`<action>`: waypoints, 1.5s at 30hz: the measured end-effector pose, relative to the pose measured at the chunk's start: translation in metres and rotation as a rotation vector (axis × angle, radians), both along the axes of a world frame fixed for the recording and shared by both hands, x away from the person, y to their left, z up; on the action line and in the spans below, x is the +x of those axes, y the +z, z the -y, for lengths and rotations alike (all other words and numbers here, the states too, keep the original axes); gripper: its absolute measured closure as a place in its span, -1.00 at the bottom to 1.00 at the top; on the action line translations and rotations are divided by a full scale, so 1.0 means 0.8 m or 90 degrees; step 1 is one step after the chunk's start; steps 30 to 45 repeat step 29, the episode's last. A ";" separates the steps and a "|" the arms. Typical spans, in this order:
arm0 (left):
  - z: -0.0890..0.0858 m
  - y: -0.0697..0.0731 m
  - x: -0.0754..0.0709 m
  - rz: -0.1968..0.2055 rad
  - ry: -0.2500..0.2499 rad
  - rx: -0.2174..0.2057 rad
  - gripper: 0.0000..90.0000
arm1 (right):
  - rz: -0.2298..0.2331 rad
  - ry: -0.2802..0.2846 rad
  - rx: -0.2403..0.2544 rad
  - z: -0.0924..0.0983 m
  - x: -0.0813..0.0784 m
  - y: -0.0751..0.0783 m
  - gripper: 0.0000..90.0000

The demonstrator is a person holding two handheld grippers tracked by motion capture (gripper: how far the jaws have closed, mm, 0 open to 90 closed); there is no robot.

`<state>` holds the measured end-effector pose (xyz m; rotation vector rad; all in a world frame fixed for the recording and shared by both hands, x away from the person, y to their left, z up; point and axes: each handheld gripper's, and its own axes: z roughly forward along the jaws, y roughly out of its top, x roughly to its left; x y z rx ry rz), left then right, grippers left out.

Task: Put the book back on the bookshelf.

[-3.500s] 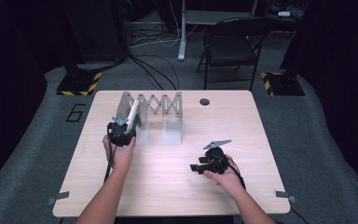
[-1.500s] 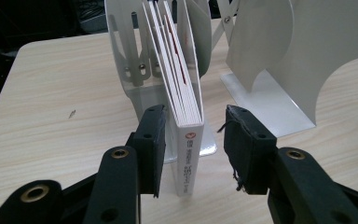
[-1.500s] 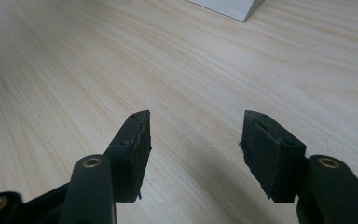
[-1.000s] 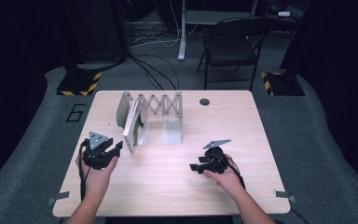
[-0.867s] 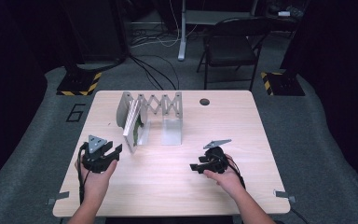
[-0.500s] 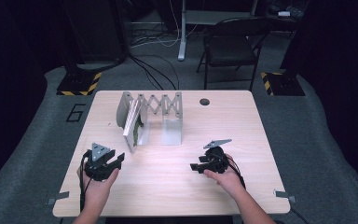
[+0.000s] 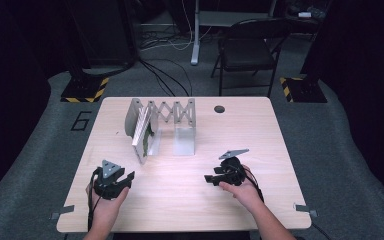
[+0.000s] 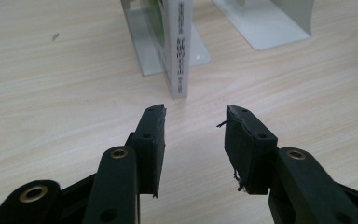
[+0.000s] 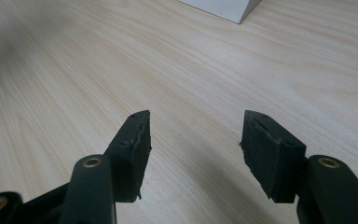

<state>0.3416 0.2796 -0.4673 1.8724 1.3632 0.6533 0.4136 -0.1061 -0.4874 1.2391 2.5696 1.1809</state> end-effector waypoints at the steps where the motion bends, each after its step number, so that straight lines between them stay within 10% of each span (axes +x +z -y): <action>1: 0.001 -0.005 0.001 -0.004 -0.002 -0.002 0.29 | 0.001 0.001 -0.003 0.000 0.000 0.000 -0.06; 19: 0.007 -0.034 0.015 -0.050 -0.031 -0.001 0.13 | 0.012 0.011 -0.026 -0.004 -0.001 -0.002 -0.06; 45: 0.005 -0.037 0.019 -0.050 -0.021 -0.015 0.13 | 0.012 0.009 -0.036 -0.008 -0.002 -0.005 -0.06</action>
